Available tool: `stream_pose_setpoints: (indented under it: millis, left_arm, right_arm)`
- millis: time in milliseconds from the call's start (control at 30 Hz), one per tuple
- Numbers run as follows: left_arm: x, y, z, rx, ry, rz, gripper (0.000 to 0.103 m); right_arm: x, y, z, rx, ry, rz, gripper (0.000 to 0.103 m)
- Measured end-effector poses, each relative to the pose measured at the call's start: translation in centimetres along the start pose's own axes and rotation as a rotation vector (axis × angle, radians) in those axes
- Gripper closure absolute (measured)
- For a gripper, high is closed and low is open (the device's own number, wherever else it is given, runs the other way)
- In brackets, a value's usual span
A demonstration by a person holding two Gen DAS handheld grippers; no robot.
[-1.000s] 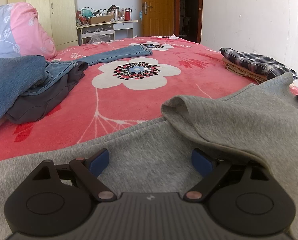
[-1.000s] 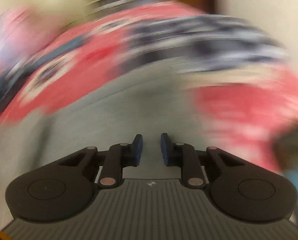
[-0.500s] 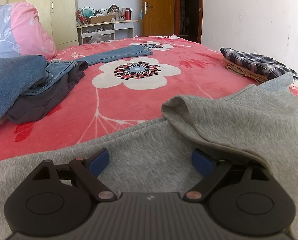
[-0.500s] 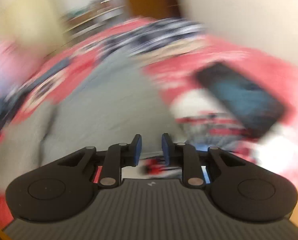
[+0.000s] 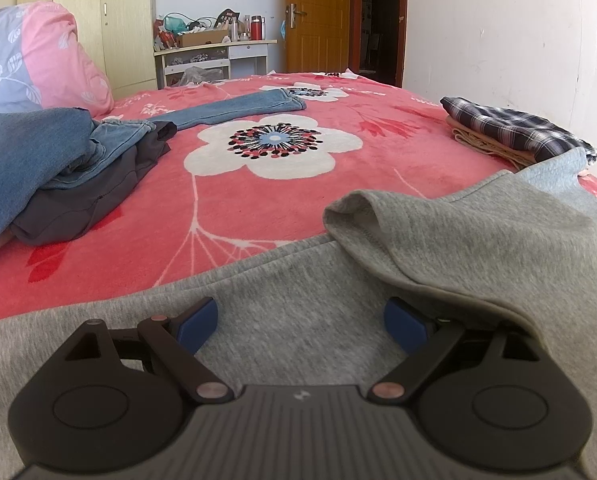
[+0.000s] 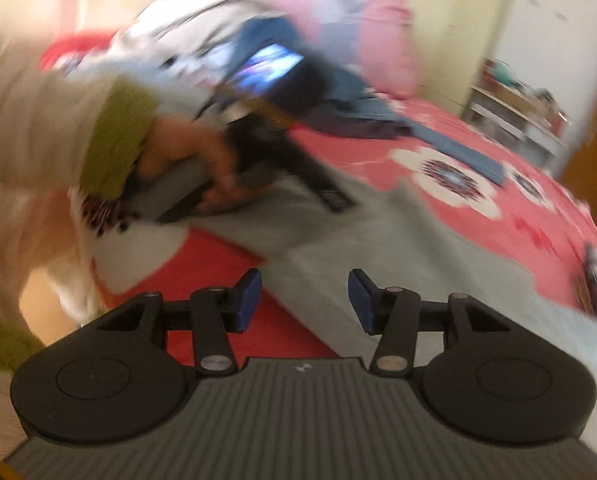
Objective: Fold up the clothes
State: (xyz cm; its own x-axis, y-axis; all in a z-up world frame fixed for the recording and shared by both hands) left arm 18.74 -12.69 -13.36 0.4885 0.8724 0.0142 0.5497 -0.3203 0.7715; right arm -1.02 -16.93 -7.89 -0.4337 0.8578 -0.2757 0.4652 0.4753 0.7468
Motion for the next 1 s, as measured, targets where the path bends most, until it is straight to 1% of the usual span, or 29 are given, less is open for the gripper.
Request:
stream_pose_setpoints:
  millis: [33,100,133,200,267,300,400,467,500,567,633,667,700,733,767,800,867,933,1000]
  left_arm:
    - [0.0,0.0,0.0,0.000,-0.001,-0.001,0.011]
    - [0.0,-0.1,0.0,0.000,-0.002,-0.002,0.011]
    - [0.0,-0.1,0.0,0.000,-0.002,-0.002,0.011]
    - [0.1,-0.1,0.0,0.000,-0.002,-0.003,0.011]
    - [0.1,-0.1,-0.1,0.000,-0.002,-0.002,0.011]
    - [0.1,-0.1,-0.1,-0.001,-0.001,-0.002,0.011]
    - [0.0,-0.1,-0.1,-0.001,-0.001,-0.002,0.011]
    - [0.0,-0.1,-0.1,-0.002,0.000,-0.001,0.011]
    - [0.0,-0.1,0.0,-0.002,0.000,-0.001,0.011]
    - [0.0,-0.1,0.0,-0.002,0.001,-0.001,0.011]
    - [0.0,-0.1,0.0,-0.003,0.002,0.000,0.011]
    - [-0.1,-0.1,0.0,-0.004,0.003,0.000,0.011]
    - [-0.1,-0.1,0.0,-0.004,0.003,0.000,0.011]
    - [0.0,-0.1,0.0,-0.004,0.003,0.000,0.011]
    - [0.0,-0.1,0.0,-0.004,0.004,0.001,0.011]
    - [0.0,-0.1,0.1,-0.004,0.004,0.001,0.011]
    - [0.0,-0.1,0.1,-0.004,0.004,0.001,0.011]
    - [0.0,-0.1,0.1,-0.004,0.004,0.001,0.011]
    - [0.0,-0.1,0.0,-0.004,0.004,0.001,0.011]
  right_arm:
    - [0.5,0.1,0.5,0.014,0.001,-0.027,0.056]
    - [0.8,-0.3,1.7,0.055,-0.035,-0.073,0.057]
    - [0.6,-0.5,2.1,0.067,-0.053,-0.081,0.059]
    - [-0.3,-0.8,2.2,0.062,-0.054,-0.054,0.065]
    - [-1.2,-0.9,2.0,0.048,-0.072,-0.023,0.091]
    - [-1.7,-1.0,1.7,0.035,-0.085,-0.010,0.093]
    - [-4.5,-1.5,-0.2,-0.035,-0.146,0.071,0.095]
    - [-8.0,-2.1,-2.2,-0.082,-0.230,0.148,0.095]
    - [-10.3,-2.7,-3.3,-0.105,-0.274,0.210,0.095]
    - [-15.3,-5.2,-6.7,-0.168,-0.368,0.410,0.095]
    - [-20.5,-9.5,-10.7,-0.256,-0.454,0.664,0.095]
    - [-22.8,-12.0,-12.4,-0.295,-0.494,0.794,0.095]
    - [-24.6,-15.3,-13.7,-0.325,-0.530,0.928,0.095]
    - [-26.0,-18.4,-14.6,-0.345,-0.565,1.046,0.095]
    - [-26.9,-21.0,-14.8,-0.341,-0.595,1.128,0.095]
    - [-27.4,-23.6,-14.7,-0.335,-0.606,1.207,0.095]
    - [-27.9,-27.6,-13.9,-0.329,-0.598,1.348,0.095]
    - [-27.8,-29.2,-13.5,-0.347,-0.588,1.410,0.094]
    - [-27.8,-29.3,-13.5,-0.349,-0.605,1.412,0.094]
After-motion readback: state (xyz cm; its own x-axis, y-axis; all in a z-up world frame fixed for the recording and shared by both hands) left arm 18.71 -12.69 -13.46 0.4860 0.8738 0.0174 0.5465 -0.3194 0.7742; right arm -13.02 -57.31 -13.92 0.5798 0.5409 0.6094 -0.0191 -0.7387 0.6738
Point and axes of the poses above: each gripper's, at about its wrist camera, not at the fingertips, and z roughly the way its jaws point, x to its left, y to its top, the point moved 5 cm from there along z, roughly the way its jaws point, and after that the axes turned 2 degrees about x, right-handed, at the moved point
